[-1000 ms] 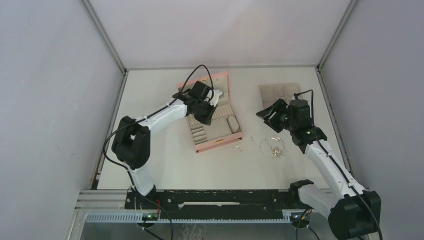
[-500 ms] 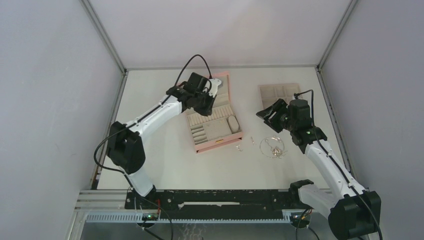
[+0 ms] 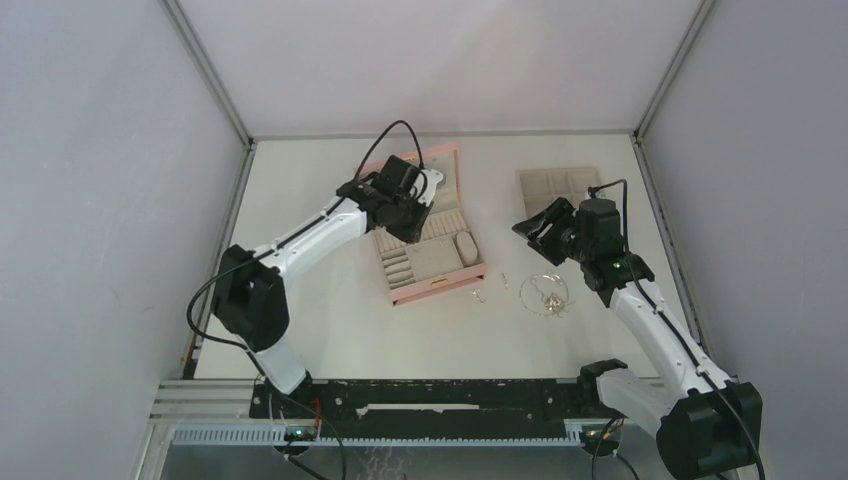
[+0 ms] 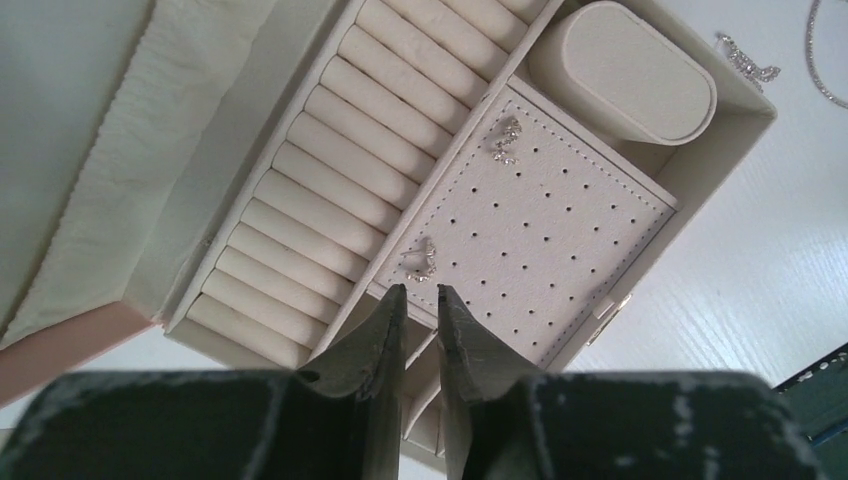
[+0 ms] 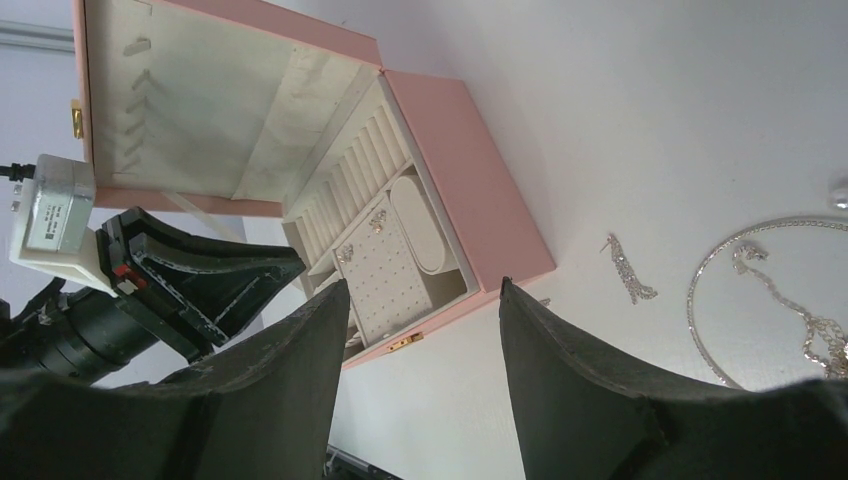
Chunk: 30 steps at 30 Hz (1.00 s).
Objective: Organize the mixed jewelry
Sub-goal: Place the jewelry in the jewelry box, then pick up the jewelry from the jewelry box.
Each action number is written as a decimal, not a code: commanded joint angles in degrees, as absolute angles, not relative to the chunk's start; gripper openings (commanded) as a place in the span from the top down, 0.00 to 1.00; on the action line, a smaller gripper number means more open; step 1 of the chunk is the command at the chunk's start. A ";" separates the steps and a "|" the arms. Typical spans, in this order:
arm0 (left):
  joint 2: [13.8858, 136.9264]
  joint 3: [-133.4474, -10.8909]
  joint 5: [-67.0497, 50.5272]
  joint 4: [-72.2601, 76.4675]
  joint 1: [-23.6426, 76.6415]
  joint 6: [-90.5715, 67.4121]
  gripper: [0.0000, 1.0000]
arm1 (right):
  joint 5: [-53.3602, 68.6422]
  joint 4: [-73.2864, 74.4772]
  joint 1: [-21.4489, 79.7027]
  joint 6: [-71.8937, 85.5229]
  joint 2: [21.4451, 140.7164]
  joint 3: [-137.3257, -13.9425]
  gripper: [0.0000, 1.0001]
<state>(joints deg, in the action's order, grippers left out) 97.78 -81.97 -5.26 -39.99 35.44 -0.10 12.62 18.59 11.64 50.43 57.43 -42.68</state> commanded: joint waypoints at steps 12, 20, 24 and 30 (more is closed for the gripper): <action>102.52 -85.92 2.68 -40.60 39.12 -2.01 0.74 | 13.16 16.80 11.33 51.19 56.38 -43.11 0.35; 104.57 -86.87 2.74 -40.11 39.20 -2.47 0.74 | 13.03 16.67 11.29 51.16 56.59 -43.07 0.35; 105.18 -87.27 2.15 -40.17 39.21 -2.46 0.75 | 13.01 16.40 11.33 51.15 56.77 -43.06 0.35; 105.67 -87.52 1.37 -40.79 39.22 -2.70 0.79 | 13.05 16.09 11.33 51.25 57.19 -43.11 0.35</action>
<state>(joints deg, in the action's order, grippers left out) 105.45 -84.88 2.31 -41.08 39.00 -1.63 12.62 18.61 11.64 50.50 57.23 -42.68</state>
